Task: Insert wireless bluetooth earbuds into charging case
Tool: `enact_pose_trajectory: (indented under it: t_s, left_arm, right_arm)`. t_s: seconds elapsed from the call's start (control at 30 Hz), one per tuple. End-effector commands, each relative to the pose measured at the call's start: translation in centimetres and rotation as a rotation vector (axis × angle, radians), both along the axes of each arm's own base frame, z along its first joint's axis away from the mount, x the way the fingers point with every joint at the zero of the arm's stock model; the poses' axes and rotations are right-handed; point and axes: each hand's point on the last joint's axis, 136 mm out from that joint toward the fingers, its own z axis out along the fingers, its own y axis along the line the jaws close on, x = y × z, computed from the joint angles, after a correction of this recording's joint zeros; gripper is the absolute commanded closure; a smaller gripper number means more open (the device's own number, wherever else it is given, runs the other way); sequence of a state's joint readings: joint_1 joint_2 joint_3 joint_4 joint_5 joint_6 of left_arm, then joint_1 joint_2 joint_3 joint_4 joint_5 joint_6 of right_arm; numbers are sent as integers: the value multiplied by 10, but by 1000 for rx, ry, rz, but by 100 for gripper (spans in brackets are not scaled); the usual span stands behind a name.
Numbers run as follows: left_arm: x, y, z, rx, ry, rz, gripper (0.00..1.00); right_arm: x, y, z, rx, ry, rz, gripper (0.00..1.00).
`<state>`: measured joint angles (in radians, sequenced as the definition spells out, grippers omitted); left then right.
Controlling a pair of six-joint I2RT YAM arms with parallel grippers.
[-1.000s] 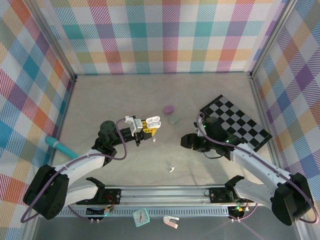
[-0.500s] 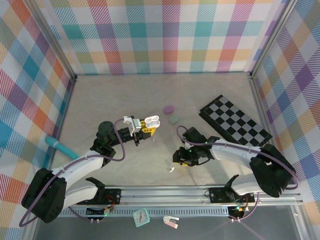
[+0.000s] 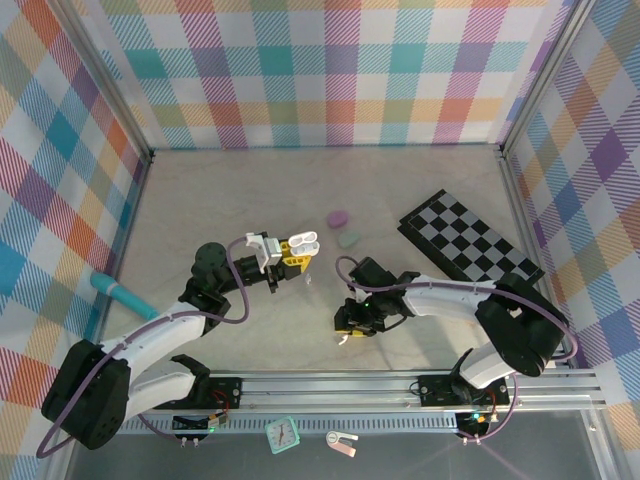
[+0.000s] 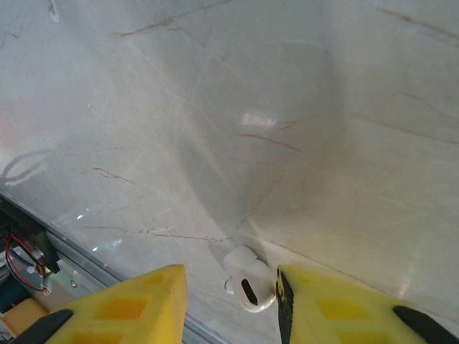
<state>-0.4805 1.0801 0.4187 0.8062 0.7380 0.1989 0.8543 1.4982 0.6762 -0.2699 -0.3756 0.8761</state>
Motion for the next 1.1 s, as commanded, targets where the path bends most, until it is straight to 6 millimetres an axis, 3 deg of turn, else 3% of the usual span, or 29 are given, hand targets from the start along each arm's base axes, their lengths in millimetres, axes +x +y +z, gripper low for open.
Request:
enact_pose_trajectory:
  t_s: [0.0,1.07]
  left_arm:
    - [1,5,11,-9,-49,14,90]
    - [1,4,11,-9,-47,8,90]
  right_arm:
    - [-1,6,2,-3,6,13,61]
    - [-14,4,-14,-67,45,24,73]
